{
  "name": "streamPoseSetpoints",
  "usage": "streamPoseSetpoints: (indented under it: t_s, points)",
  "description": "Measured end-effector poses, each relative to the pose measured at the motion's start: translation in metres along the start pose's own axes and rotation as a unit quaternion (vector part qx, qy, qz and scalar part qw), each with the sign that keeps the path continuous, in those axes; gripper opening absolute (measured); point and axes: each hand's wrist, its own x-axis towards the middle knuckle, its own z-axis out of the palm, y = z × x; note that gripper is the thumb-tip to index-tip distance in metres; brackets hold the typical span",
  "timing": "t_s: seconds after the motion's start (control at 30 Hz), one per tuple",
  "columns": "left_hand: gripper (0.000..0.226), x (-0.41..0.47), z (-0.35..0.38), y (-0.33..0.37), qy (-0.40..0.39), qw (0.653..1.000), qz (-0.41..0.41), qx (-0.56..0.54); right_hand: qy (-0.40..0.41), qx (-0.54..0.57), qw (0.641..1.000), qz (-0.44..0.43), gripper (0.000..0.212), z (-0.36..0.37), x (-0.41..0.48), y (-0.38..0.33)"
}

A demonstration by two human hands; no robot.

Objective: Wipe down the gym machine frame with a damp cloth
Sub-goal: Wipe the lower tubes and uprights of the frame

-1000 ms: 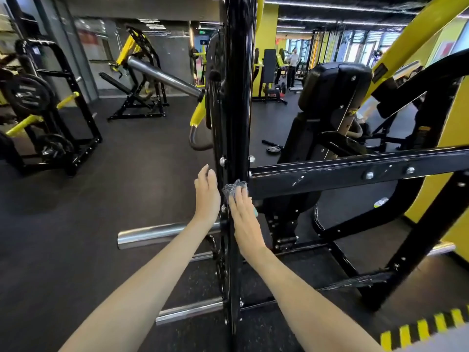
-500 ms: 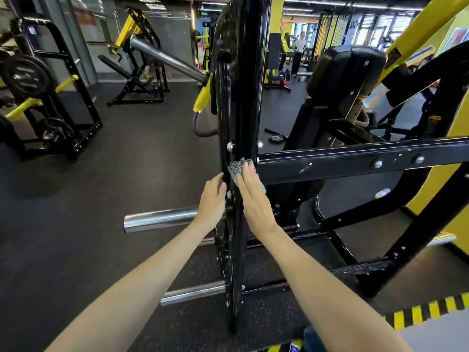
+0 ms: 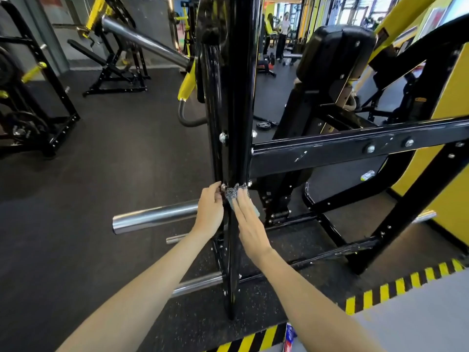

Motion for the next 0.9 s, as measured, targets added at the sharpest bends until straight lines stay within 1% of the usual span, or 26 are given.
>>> streamPoseSetpoints:
  t_s: [0.03,0.07,0.1,0.13,0.2,0.23,0.3,0.33,0.37,0.4,0.47,0.53,0.57,0.6,0.7,0.77,0.9]
  points:
    - [0.039,-0.002,0.000,-0.002,-0.002,1.000,0.006,0.004,0.008,-0.057,0.998,-0.026,0.073,0.006,-0.005,0.000]
    - [0.040,-0.003,-0.001,-0.006,-0.003,1.000,0.010,0.002,0.017,-0.092,0.995,-0.045,0.073,0.005,-0.004,0.002]
    - [0.040,-0.005,-0.003,-0.008,-0.005,1.000,0.005,-0.002,0.045,-0.095,0.993,-0.053,0.071,0.004,0.001,0.004]
    - [0.040,-0.006,-0.004,-0.010,-0.002,1.000,0.001,-0.008,0.074,-0.098,0.992,-0.039,0.067,0.002,0.008,0.003]
    - [0.040,-0.008,-0.005,-0.012,0.007,1.000,-0.006,-0.012,0.096,-0.112,0.988,0.036,0.059,-0.003,0.018,-0.001]
    - [0.040,-0.009,-0.004,-0.013,0.007,1.000,-0.007,-0.010,0.091,-0.078,0.989,0.081,0.057,-0.001,0.015,-0.002]
    - [0.040,-0.011,0.001,-0.019,-0.007,1.000,-0.001,-0.001,0.080,-0.022,0.987,0.137,0.063,0.010,-0.009,-0.010]
    - [0.040,-0.012,0.003,-0.022,-0.012,1.000,0.009,0.004,0.073,0.014,0.989,0.127,0.067,0.014,-0.021,-0.013]
    - [0.040,-0.012,0.004,-0.023,-0.013,1.000,0.019,0.012,0.067,0.037,0.992,0.097,0.068,0.018,-0.028,-0.015]
    - [0.040,-0.011,0.006,-0.025,-0.007,0.999,0.032,0.019,0.075,0.073,0.989,0.102,0.067,0.017,-0.026,-0.019]
    - [0.041,-0.009,0.007,-0.025,0.000,0.998,0.051,0.034,0.133,0.112,0.974,0.142,0.059,0.013,-0.003,-0.025]
    - [0.042,-0.010,0.009,-0.022,0.006,0.998,0.059,0.031,0.190,0.137,0.951,0.203,0.052,0.004,0.023,-0.027]
    - [0.043,-0.011,0.011,-0.021,0.012,0.998,0.058,0.023,0.212,0.140,0.945,0.207,0.046,0.003,0.029,-0.024]
    - [0.044,-0.013,0.011,-0.019,0.020,0.998,0.057,0.012,0.216,0.142,0.942,0.212,0.041,0.005,0.029,-0.021]
    - [0.046,-0.013,0.017,-0.021,0.053,0.997,0.052,0.005,0.177,0.166,0.937,0.251,0.032,0.017,0.013,-0.007]
    - [0.048,-0.012,0.024,-0.022,0.084,0.995,0.051,0.013,0.176,0.180,0.935,0.249,0.029,0.011,0.013,-0.002]
    - [0.051,-0.012,0.042,-0.011,0.178,0.983,0.044,-0.002,0.199,0.213,0.940,0.175,0.021,-0.017,0.036,-0.005]
